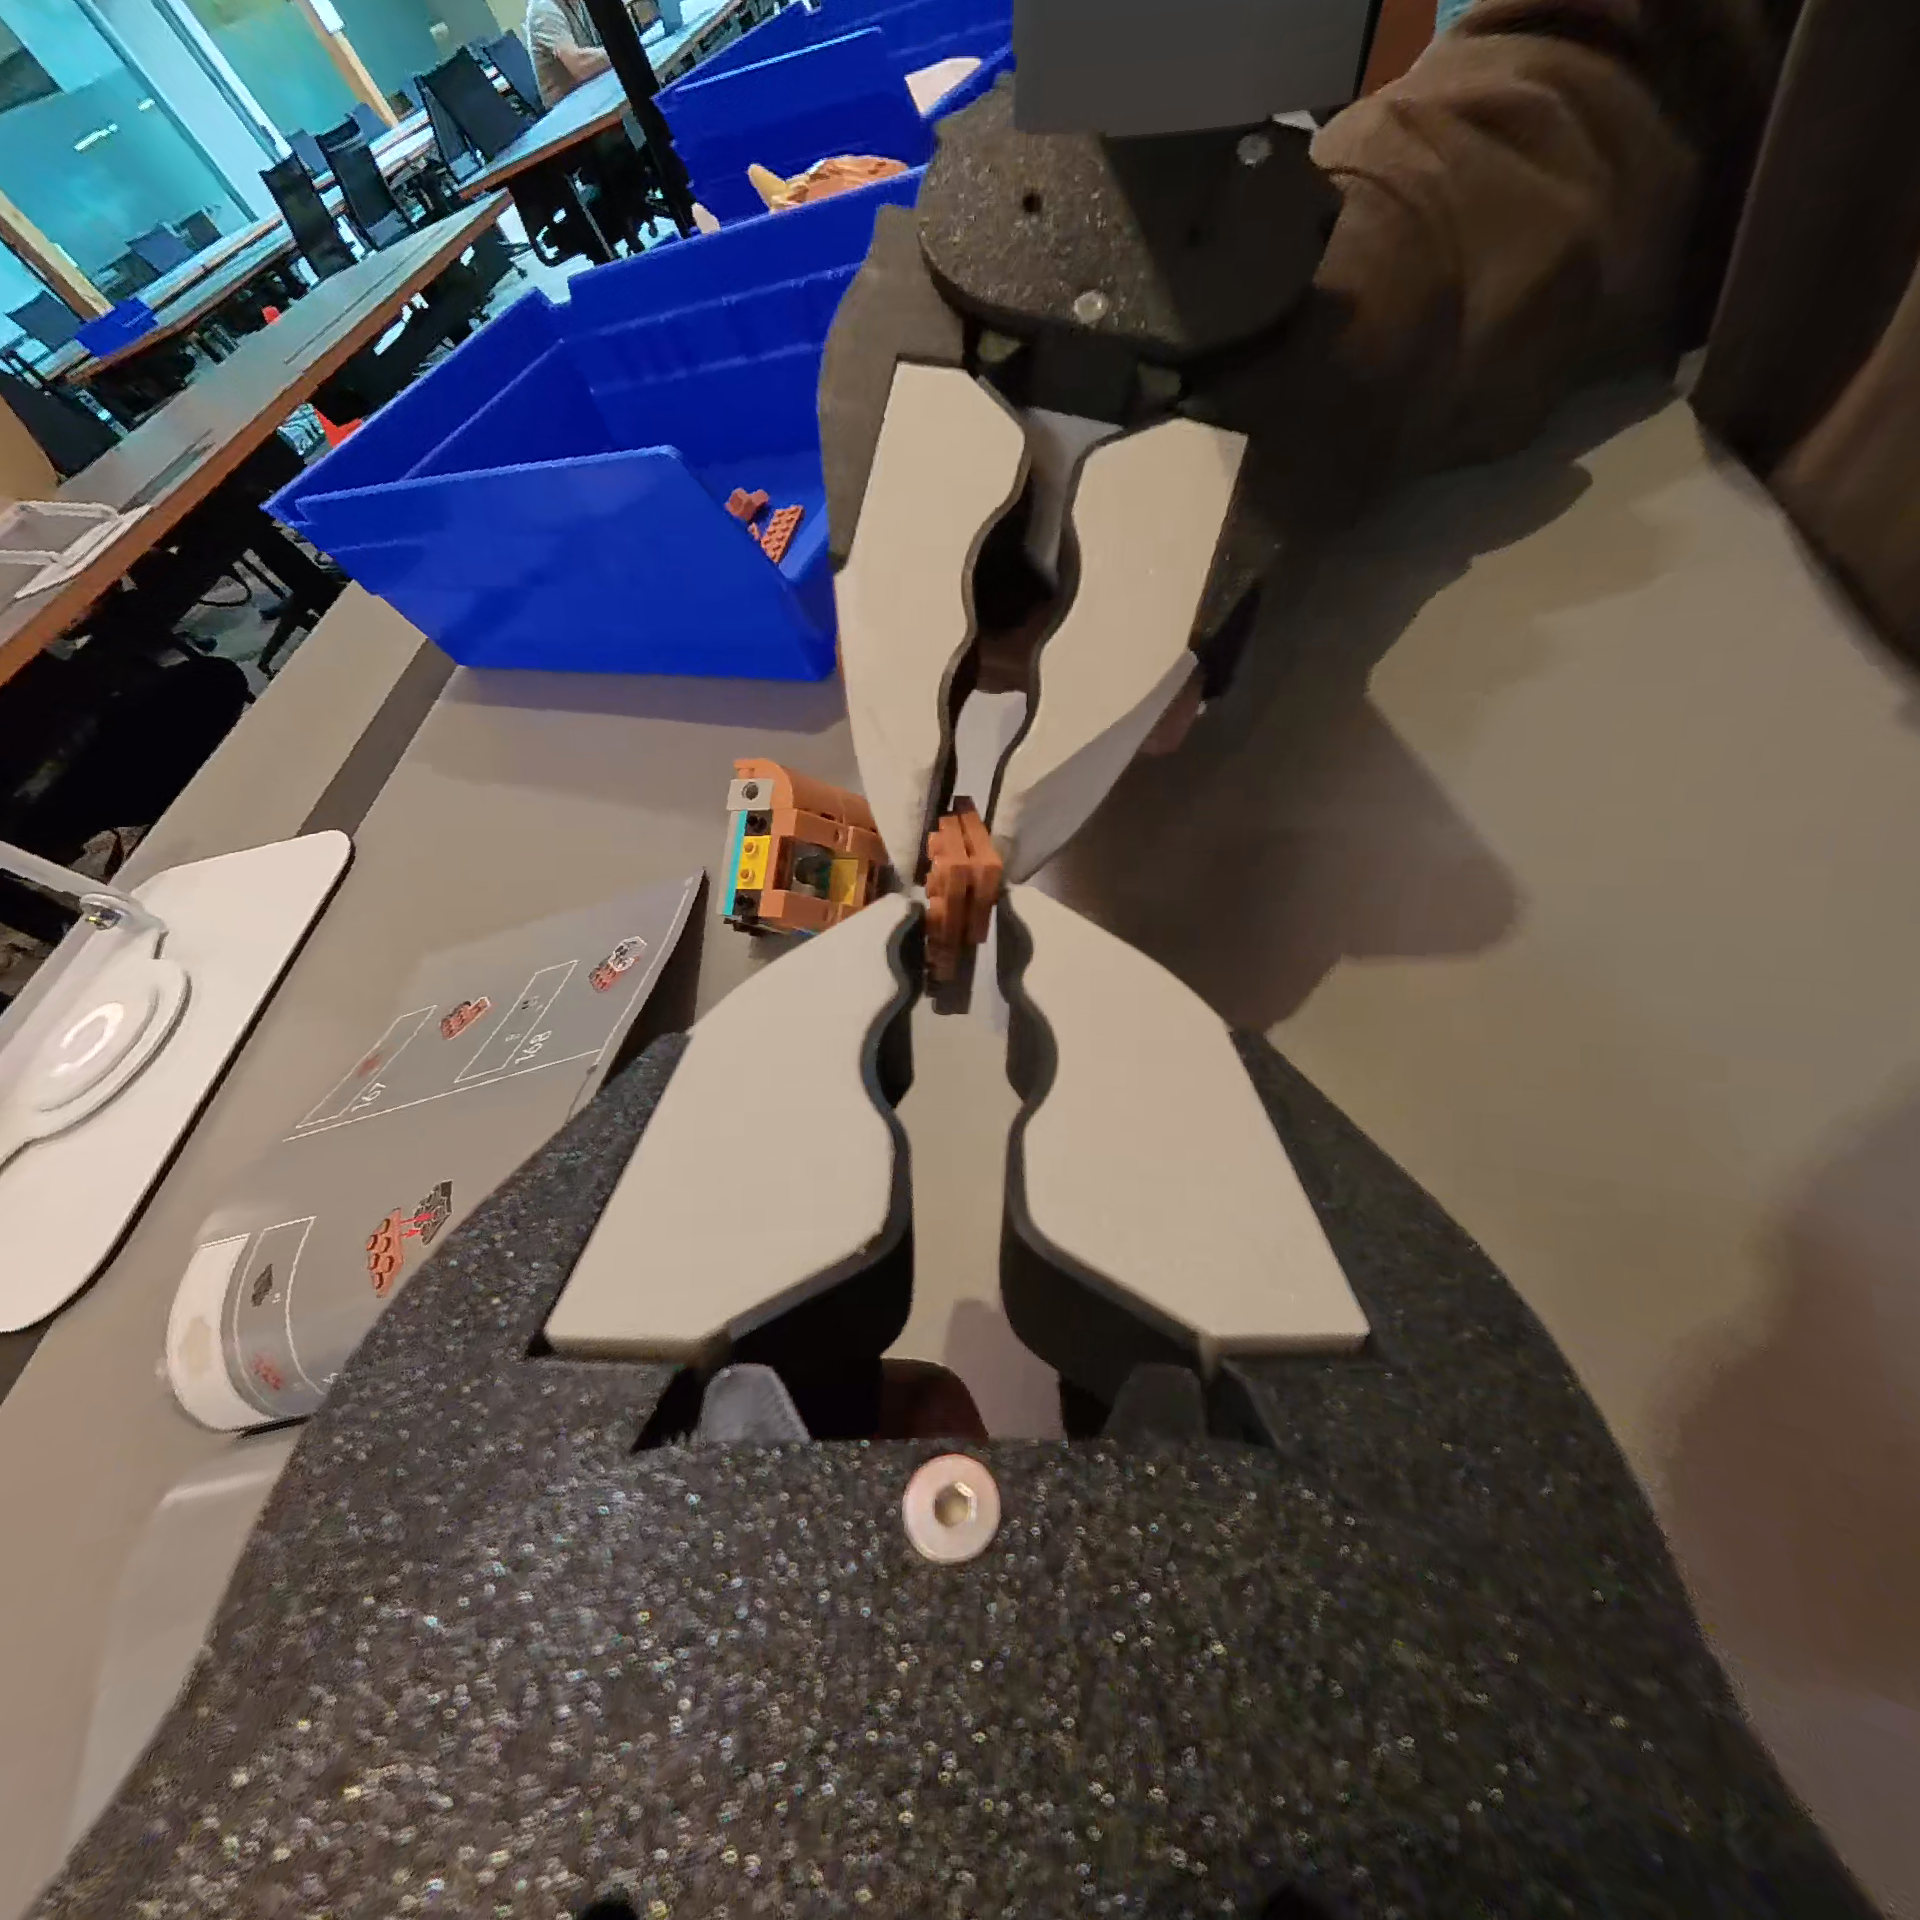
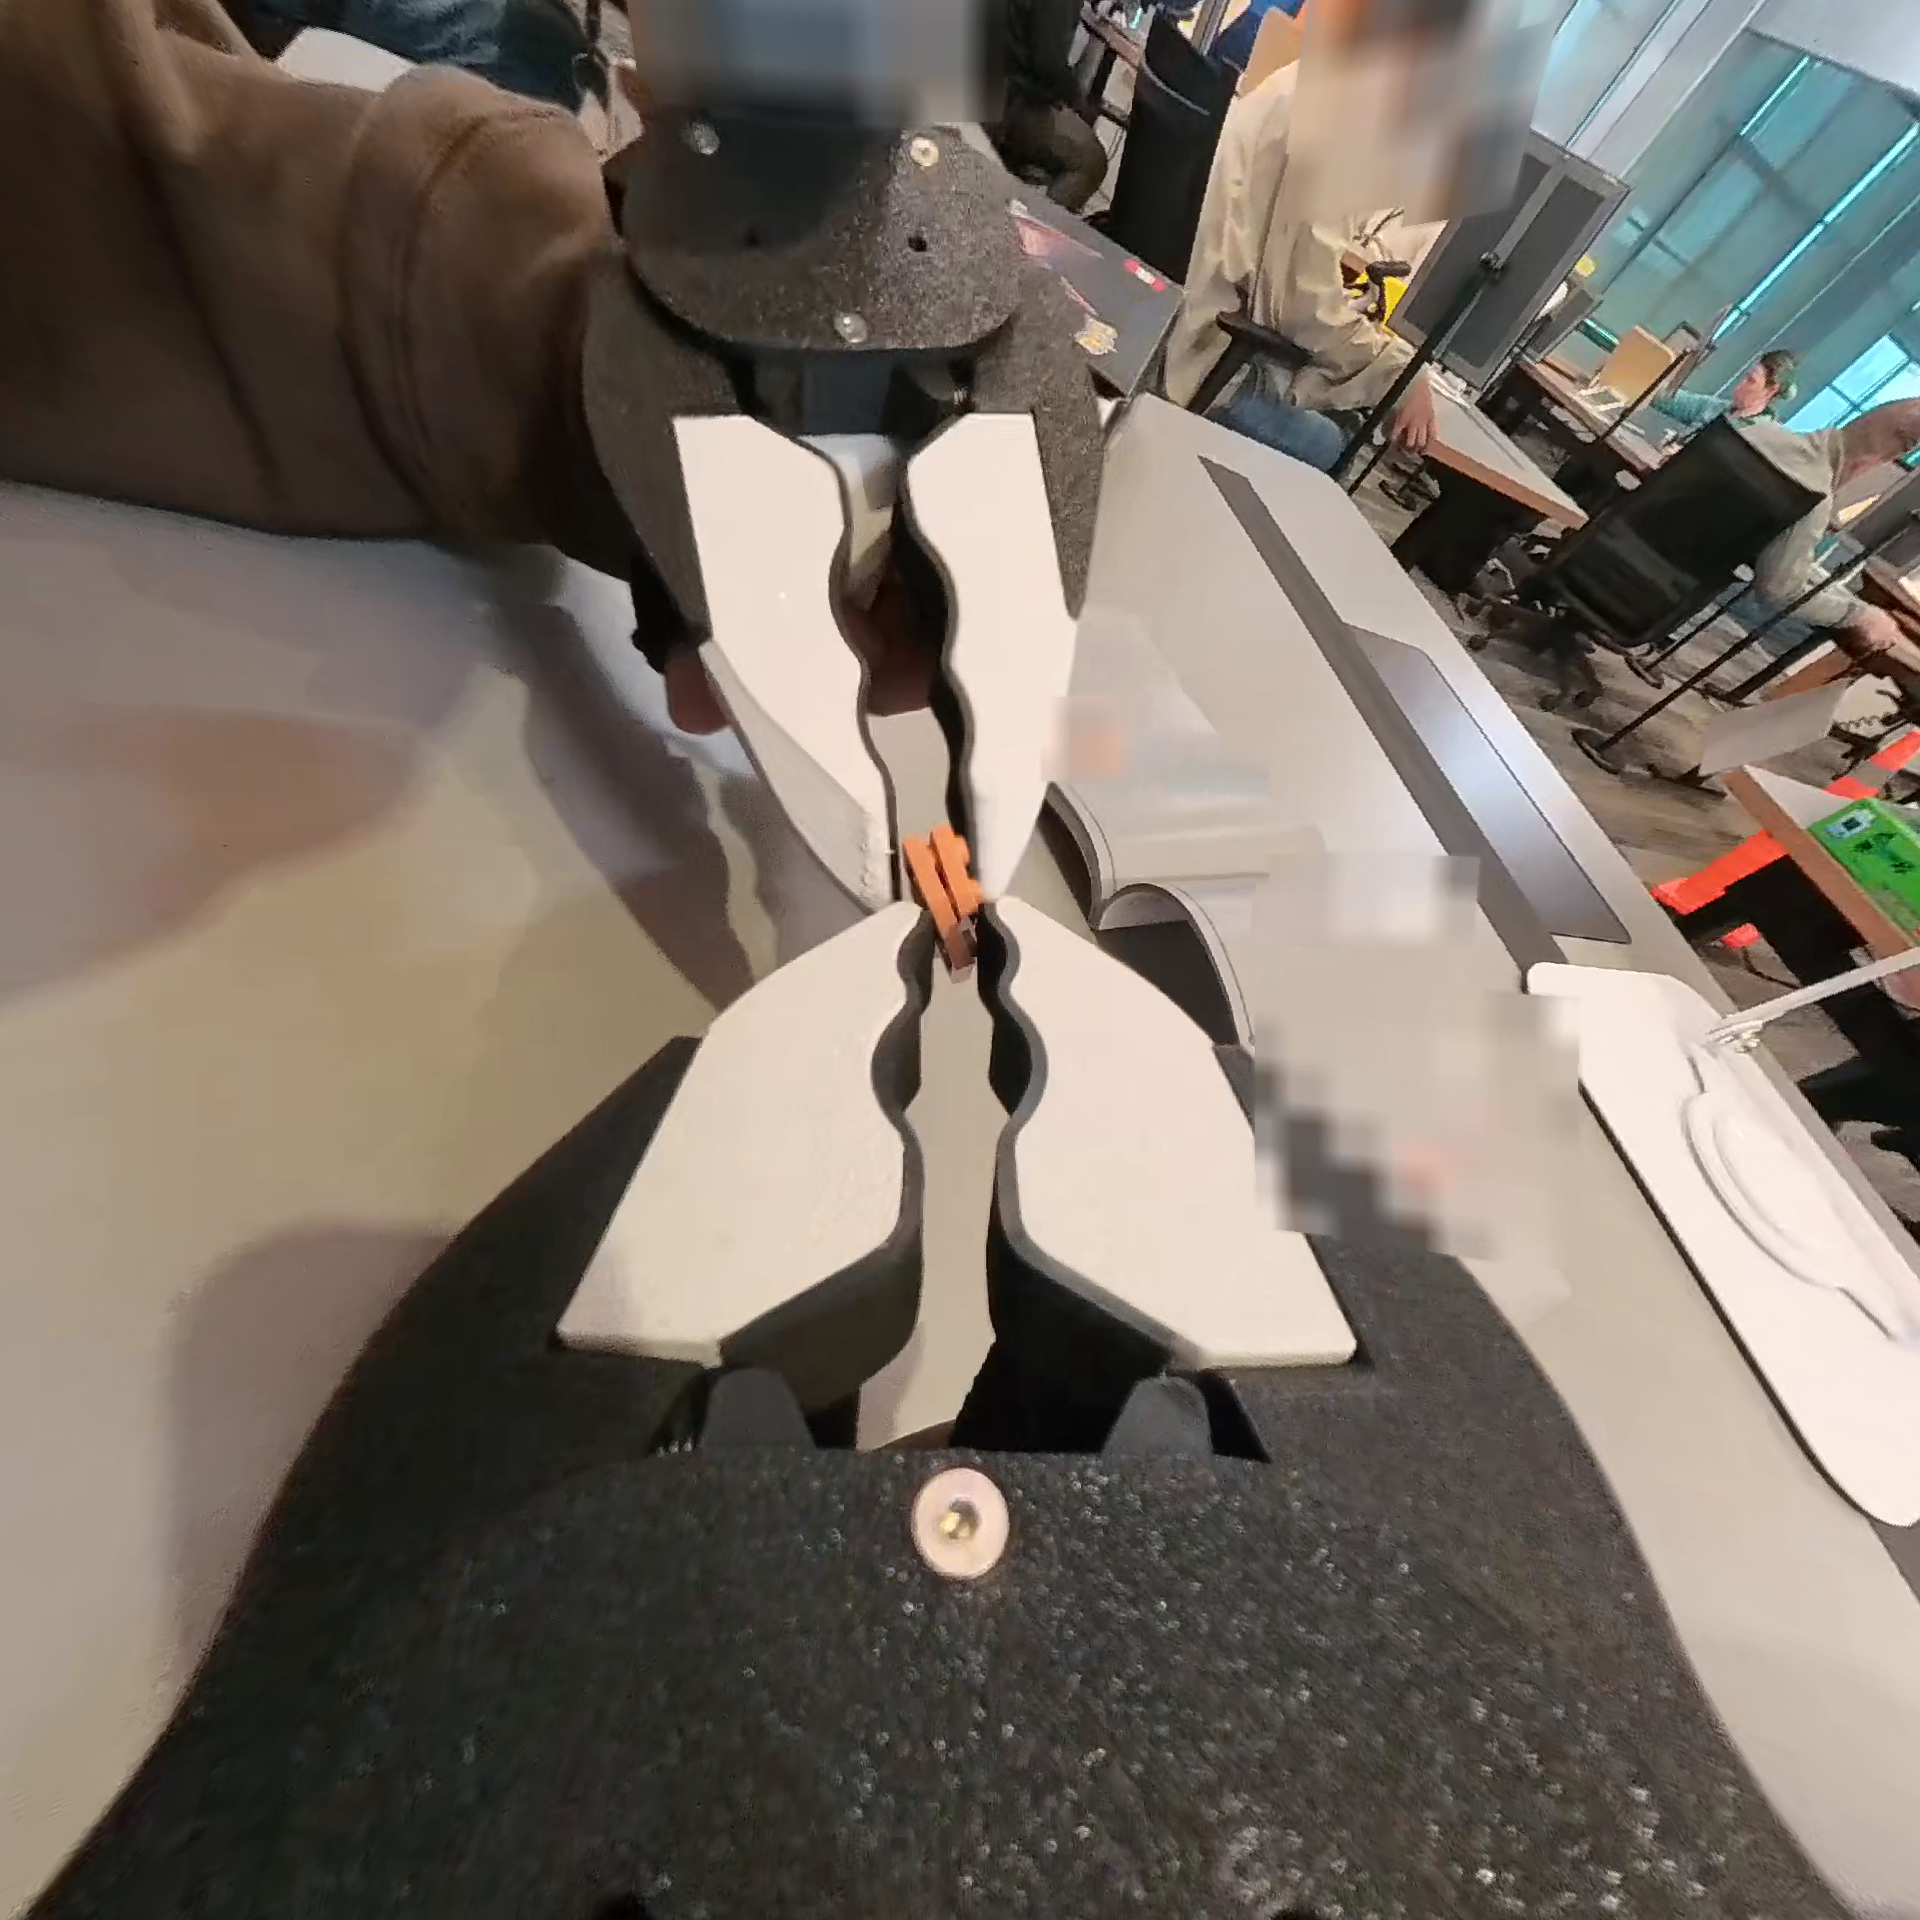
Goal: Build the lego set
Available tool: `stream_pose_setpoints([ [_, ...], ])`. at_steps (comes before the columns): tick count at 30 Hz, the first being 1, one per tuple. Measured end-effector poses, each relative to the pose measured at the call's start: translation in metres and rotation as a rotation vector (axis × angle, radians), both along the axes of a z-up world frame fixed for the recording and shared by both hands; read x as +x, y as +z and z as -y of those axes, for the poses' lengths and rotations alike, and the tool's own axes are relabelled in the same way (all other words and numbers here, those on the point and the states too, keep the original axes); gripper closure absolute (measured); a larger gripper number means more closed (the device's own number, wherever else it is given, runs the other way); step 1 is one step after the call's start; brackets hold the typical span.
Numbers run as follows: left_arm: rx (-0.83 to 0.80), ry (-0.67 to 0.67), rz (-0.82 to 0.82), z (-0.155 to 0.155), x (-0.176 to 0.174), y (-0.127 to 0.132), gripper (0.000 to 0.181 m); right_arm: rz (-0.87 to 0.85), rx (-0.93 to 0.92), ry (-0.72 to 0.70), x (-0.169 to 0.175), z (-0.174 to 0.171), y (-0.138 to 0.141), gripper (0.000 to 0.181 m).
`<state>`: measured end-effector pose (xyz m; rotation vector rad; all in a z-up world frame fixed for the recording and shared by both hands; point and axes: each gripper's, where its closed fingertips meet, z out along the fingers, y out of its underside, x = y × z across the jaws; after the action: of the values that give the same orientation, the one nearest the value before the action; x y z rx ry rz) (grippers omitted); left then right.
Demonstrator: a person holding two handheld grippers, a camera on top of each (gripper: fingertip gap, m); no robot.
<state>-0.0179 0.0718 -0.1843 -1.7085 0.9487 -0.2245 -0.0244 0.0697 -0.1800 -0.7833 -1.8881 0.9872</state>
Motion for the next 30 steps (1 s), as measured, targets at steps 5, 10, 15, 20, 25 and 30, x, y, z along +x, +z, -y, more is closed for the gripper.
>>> stream_pose_setpoints([
  [5, 0.004, 0.004, -0.081, -0.001, -0.001, -0.006, 0.172, 0.026, 0.009, 0.000, 0.000, -0.001, -0.006, 0.174],
  [10, 0.000, 0.020, -0.120, -0.001, -0.001, -0.008, 0.173, 0.038, 0.014, 0.004, 0.000, -0.002, -0.008, 0.174],
  [15, -0.043, -0.007, -0.123, 0.002, 0.000, -0.014, 0.172, 0.033, 0.089, 0.030, 0.002, 0.000, -0.013, 0.172],
  [20, -0.064, -0.014, -0.131, 0.004, 0.001, -0.016, 0.172, 0.014, 0.183, 0.050, 0.004, 0.001, -0.016, 0.171],
  [25, -0.083, -0.024, -0.146, 0.005, 0.003, -0.020, 0.172, 0.028, 0.202, 0.077, 0.006, 0.003, -0.020, 0.171],
  [30, -0.080, -0.022, -0.183, 0.005, 0.004, -0.024, 0.173, 0.077, 0.188, 0.080, 0.007, 0.002, -0.024, 0.173],
])
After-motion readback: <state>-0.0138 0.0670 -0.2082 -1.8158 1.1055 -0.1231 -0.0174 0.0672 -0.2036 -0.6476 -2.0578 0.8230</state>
